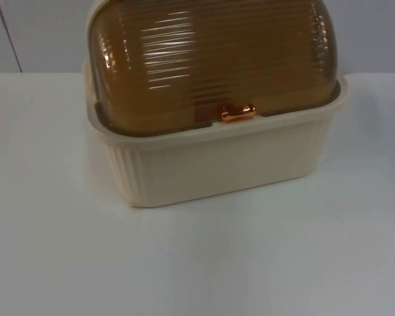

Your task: Open the box lid with the left hand, place the block into the box with the right hand, then close the box lid with the left hand.

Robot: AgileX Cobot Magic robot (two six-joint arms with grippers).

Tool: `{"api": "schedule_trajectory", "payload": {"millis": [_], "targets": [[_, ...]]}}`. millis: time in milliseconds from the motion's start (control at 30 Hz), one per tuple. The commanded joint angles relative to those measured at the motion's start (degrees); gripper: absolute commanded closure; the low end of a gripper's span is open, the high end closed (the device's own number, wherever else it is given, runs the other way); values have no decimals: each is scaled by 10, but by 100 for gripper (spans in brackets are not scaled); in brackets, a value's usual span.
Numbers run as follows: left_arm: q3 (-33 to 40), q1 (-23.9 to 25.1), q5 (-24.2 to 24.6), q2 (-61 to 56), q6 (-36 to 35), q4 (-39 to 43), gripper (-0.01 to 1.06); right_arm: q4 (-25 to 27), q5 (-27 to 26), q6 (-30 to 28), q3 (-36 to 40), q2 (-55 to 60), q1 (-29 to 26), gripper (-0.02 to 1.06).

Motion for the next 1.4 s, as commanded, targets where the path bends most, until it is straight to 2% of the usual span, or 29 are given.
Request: {"api": "schedule_trajectory", "payload": {"millis": [0, 100, 133, 167, 200, 233, 300, 400, 500, 600, 767, 833, 867, 900, 933, 1000, 1033, 1100, 1367], "targets": [[-29, -6, 25, 12, -3, -7, 105, -2, -9, 0, 0, -4, -2, 0], [-32, -7, 38, 15, 8, -70, 105, -2, -5, 0, 0, -4, -2, 0], [-30, -17, 34, 15, 50, -85, 105, -2, -1, 0, 0, -4, -2, 0], [-30, -17, 34, 15, 50, -85, 105, -2, -1, 0, 0, -4, -2, 0], [-29, -30, 29, 15, 107, -99, 105, -2, 1, 0, 0, -4, -2, 0], [-28, -42, 24, 15, 135, -114, 105, -2, 1, 0, 0, -4, -2, 0], [-23, -58, 2, 15, 142, -142, 105, -2, 1, 0, 0, -4, 2, 0], [-22, -68, -8, 15, 155, -133, 105, -3, 6, -2, 0, -4, 13, 0], [-22, -68, -13, 15, 148, -134, 105, -3, 6, -2, 0, -4, 26, 0], [-22, -64, -9, 15, 92, -135, 105, -8, 6, -2, 0, -4, 39, 0], [-22, -64, -6, 20, 75, -132, 103, -17, 6, -2, 0, -4, 44, 0], [-22, -64, -3, 22, 55, -132, 90, -17, 6, -2, 0, -4, 44, 0], [-22, -64, -3, 22, 55, -132, 90, -17, 6, -2, 0, -4, 44, 0], [-22, -64, 0, 22, 49, -132, 81, -17, 6, -2, 0, -4, 44, 0], [-22, -64, 3, 22, 49, -132, 66, -17, 6, -2, 0, -4, 44, 0], [-22, -64, 12, 22, 49, -124, 27, -17, 6, -2, 0, -4, 44, 0], [-22, -64, 18, 22, 49, -118, 5, -17, 6, -2, 0, -4, 44, 0], [-22, -64, 20, 22, 49, -117, 0, -17, 6, -2, 0, -4, 44, 0], [-22, -64, 17, 11, 51, -102, 0, -17, 7, 5, 0, -8, 44, 0]]}}
